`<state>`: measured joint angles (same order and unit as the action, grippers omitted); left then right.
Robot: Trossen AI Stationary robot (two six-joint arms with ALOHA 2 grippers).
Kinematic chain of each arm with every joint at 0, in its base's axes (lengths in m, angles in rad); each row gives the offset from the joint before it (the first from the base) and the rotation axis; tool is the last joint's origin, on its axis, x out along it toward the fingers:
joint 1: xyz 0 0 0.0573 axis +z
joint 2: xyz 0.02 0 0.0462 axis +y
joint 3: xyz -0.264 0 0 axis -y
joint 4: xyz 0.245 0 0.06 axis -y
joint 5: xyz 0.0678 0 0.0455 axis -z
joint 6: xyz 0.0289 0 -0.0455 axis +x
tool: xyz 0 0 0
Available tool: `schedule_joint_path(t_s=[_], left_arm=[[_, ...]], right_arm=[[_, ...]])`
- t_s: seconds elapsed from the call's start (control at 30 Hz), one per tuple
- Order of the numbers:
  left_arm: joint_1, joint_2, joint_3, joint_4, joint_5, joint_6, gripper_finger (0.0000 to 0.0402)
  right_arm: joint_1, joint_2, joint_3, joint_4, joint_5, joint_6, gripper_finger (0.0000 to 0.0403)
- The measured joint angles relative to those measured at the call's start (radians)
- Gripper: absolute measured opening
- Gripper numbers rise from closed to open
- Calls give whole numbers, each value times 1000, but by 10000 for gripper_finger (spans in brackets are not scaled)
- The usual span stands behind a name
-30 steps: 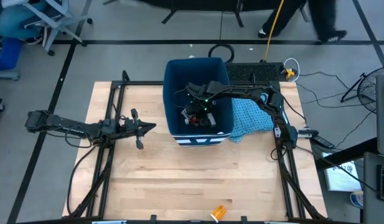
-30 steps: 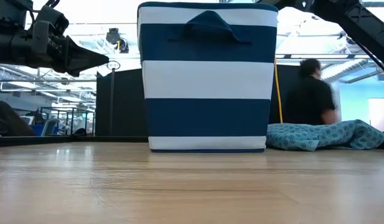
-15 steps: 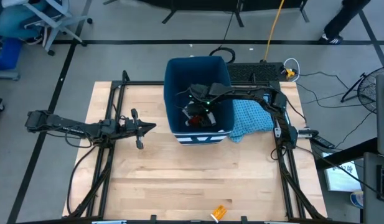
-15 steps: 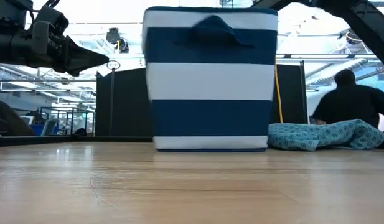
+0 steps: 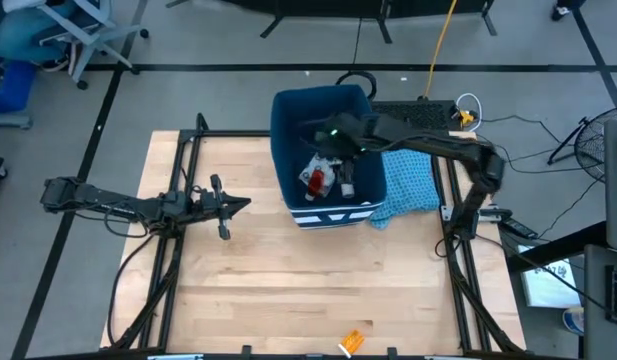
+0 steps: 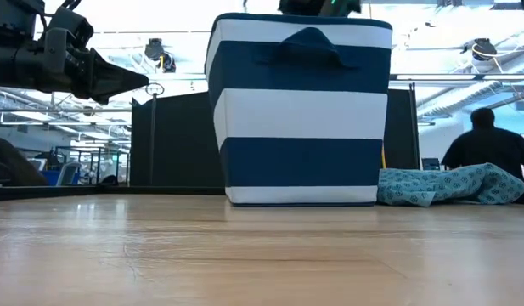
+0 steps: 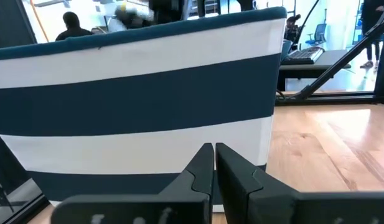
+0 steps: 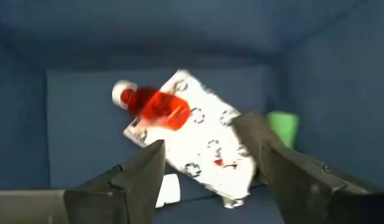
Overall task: Pick & place medical supplies in basket/bin
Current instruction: Adjust the blue bin
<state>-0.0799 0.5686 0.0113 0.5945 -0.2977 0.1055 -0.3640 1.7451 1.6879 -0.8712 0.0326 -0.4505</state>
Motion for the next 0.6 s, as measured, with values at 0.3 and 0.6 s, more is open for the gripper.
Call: schedule_joint_path(t_s=[0.3,0.6], left_arm=[[0,0,0,6,0,2,21],[0,0,0,8,0,-3,21]], right_arm=[[32,-239,1,-1,-2,92,246],[32,-464,2,-38,159,191,167]])
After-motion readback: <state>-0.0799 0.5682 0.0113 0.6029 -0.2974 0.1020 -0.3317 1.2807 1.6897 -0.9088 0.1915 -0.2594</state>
